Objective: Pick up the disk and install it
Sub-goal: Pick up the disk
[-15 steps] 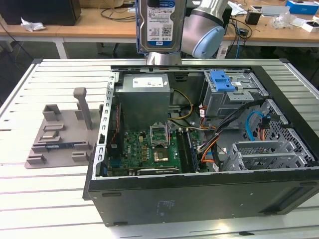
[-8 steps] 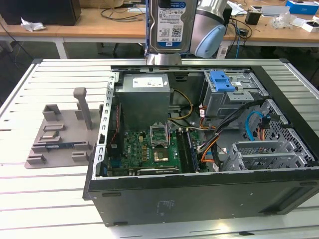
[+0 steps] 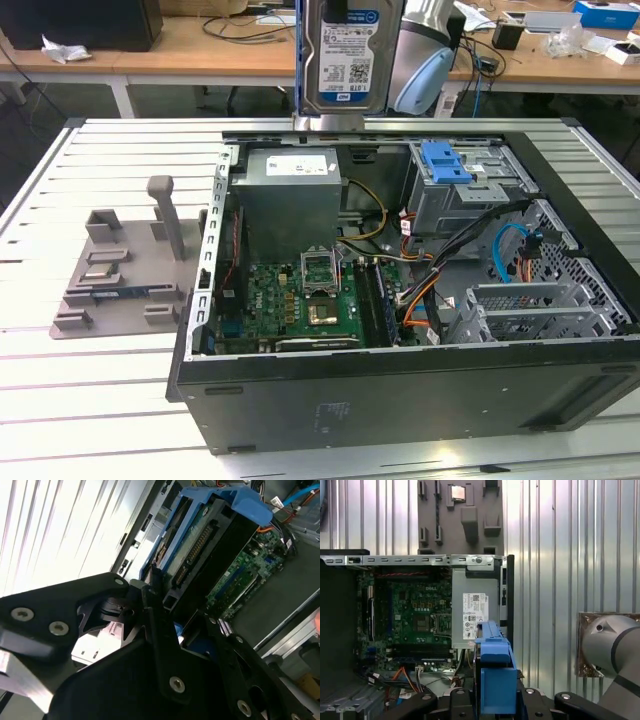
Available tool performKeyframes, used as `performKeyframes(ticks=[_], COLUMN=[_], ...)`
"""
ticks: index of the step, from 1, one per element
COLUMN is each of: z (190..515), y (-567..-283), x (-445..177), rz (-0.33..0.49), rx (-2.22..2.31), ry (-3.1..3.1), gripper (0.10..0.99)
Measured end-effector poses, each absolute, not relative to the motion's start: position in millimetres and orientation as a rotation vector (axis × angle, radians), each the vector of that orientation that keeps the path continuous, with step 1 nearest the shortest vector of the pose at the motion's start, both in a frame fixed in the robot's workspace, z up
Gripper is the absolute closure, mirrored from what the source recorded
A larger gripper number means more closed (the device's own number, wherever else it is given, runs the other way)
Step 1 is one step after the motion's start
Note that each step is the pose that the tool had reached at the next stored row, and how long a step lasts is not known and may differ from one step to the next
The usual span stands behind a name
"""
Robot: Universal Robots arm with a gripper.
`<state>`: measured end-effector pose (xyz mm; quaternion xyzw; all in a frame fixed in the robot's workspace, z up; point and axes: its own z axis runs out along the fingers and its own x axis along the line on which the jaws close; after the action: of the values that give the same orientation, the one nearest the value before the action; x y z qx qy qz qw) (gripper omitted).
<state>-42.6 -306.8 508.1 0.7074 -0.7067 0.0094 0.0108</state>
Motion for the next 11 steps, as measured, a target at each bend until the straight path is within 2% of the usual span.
performKeyframes(ticks=[11], z=[508], y=[-336], x=[-38], rz=[0.029], rx=[2.207], ry=[-2.205], gripper=[0.722])
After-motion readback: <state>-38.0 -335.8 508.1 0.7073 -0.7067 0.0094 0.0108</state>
